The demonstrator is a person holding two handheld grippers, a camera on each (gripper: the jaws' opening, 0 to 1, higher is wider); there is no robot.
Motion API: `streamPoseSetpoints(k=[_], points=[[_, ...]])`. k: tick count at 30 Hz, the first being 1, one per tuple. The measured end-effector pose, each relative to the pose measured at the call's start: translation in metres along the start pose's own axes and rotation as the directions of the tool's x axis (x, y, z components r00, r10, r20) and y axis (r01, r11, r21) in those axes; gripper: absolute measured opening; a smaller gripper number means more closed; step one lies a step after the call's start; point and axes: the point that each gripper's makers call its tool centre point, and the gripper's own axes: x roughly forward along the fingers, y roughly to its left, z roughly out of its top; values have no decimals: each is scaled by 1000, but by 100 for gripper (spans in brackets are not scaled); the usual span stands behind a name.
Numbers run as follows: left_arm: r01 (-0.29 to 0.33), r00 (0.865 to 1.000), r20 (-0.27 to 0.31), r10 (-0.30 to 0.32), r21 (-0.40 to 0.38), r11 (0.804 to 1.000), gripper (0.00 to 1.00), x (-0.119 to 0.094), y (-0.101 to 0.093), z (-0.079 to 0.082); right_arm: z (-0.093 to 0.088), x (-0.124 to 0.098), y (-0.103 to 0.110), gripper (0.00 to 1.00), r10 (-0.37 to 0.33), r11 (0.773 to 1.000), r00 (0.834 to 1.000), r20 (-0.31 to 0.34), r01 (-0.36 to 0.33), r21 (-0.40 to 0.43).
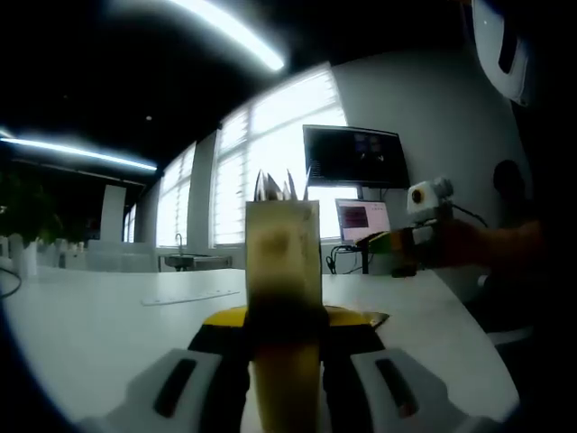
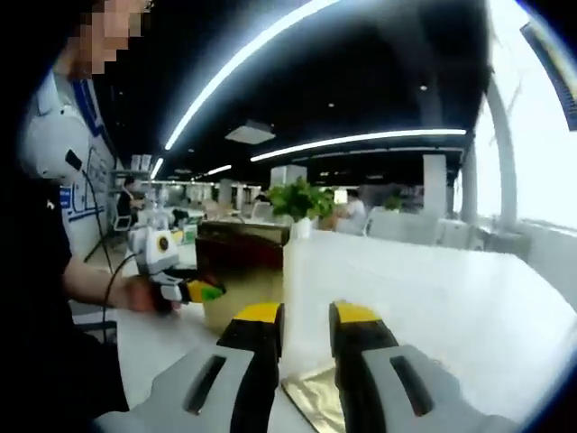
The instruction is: Extract single mask from mask box in order stack masks on table
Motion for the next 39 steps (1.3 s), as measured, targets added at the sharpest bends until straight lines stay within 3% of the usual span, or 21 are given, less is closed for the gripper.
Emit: streamPoseSetpoints(k=[3, 17, 27, 30, 33, 39], points=[[0, 1000, 0, 0, 0, 1000, 32, 0, 0, 0, 3, 0, 1, 18, -4, 1000, 1000, -2, 4, -14], [-1, 1000, 0, 1, 0, 1000, 32, 0, 0, 0, 24, -3, 8, 18, 22, 997, 995, 96, -28, 66], [0, 1000, 0, 0, -2, 1000, 32, 0, 0, 0, 26, -9, 13, 19, 35, 991, 990, 138, -52, 122], [-1, 1000, -1, 1, -1, 1000, 32, 0, 0, 0, 39, -13, 8, 19, 24, 982, 977, 210, -63, 180], [-2, 1000, -1, 2, 0, 1000, 32, 0, 0, 0, 43, -16, 1, 19, 9, 980, 973, 230, -55, 193], [-1, 1000, 0, 1, -1, 1000, 32, 0, 0, 0, 39, -15, 1, 19, 3, 981, 979, 204, -43, 191]])
